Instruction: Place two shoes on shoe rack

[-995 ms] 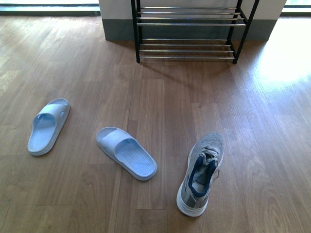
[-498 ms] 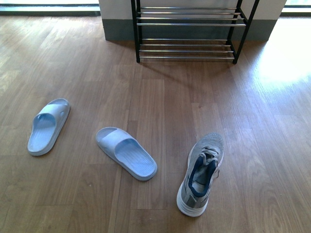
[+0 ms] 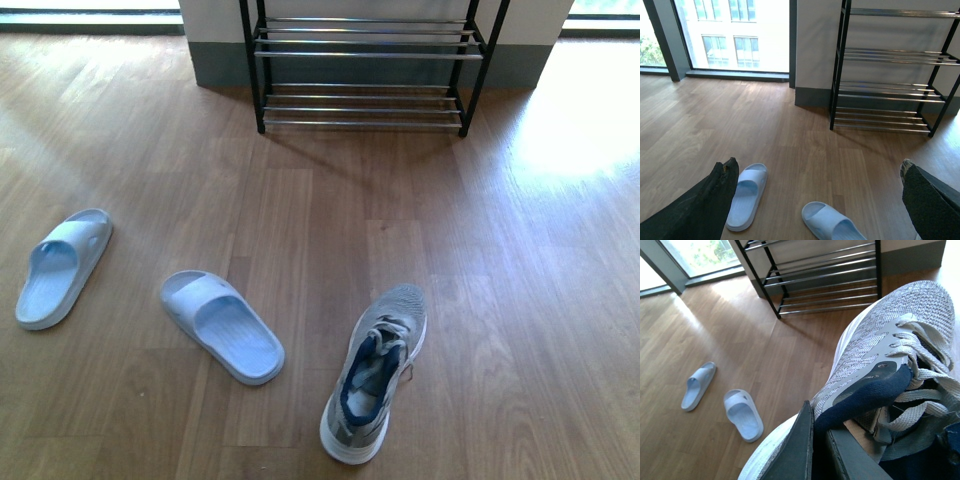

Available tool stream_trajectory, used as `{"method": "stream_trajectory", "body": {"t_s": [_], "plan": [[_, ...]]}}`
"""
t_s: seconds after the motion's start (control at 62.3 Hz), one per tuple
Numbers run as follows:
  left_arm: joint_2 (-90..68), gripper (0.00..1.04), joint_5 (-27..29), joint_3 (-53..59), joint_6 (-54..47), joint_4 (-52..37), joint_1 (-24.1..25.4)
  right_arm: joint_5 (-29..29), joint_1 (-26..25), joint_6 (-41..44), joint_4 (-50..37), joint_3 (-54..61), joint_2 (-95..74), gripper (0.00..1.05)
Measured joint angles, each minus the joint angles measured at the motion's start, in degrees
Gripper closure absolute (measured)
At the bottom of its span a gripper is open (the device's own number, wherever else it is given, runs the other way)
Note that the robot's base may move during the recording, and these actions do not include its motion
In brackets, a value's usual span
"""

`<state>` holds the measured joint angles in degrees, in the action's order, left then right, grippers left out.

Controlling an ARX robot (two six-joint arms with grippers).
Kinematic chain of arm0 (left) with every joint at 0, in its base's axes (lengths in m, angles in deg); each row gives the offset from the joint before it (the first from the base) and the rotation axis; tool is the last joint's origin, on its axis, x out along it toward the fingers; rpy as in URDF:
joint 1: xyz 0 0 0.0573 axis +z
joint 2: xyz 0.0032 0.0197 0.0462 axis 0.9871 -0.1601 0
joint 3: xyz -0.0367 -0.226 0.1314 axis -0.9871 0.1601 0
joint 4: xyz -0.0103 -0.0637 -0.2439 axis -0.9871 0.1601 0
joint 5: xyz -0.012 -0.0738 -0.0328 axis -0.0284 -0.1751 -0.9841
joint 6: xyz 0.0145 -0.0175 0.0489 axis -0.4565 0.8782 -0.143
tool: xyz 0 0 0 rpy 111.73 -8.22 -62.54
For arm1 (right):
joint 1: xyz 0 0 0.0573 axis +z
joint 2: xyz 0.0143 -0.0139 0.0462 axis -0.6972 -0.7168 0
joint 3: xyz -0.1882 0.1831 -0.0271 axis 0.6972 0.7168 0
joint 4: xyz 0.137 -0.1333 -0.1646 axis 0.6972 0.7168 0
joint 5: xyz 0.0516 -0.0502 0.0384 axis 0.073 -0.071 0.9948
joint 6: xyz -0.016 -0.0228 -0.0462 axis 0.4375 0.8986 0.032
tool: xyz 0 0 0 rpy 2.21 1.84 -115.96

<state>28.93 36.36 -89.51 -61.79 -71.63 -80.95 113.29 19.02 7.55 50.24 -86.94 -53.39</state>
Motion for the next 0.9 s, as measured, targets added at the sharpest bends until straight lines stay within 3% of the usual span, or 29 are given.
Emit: {"method": "stream_trajectory", "body": {"t_s": [0.803,0.819,0.851,0.867,0.899], "plan": [[0.0,0.09,0.0,0.0,0.0,0.0,0.0,-0.7,-0.1,0.0,0.0,0.1,0.0,1.03],[-0.3,0.09,1.0,-0.1,0.3,0.3,-0.2,-0.7,-0.2,0.0,0.0,0.1,0.0,1.03],[-4.0,0.09,11.8,-2.4,3.0,6.2,-3.7,-0.7,-0.2,0.0,0.0,0.1,0.0,1.03],[-4.8,0.09,13.0,-2.8,3.3,6.8,-4.2,-0.6,-0.2,0.0,0.0,0.1,0.0,1.03],[-12.6,0.09,23.1,-5.4,6.2,8.4,-7.9,-0.4,-0.2,0.0,0.0,0.1,0.0,1.03]]}}
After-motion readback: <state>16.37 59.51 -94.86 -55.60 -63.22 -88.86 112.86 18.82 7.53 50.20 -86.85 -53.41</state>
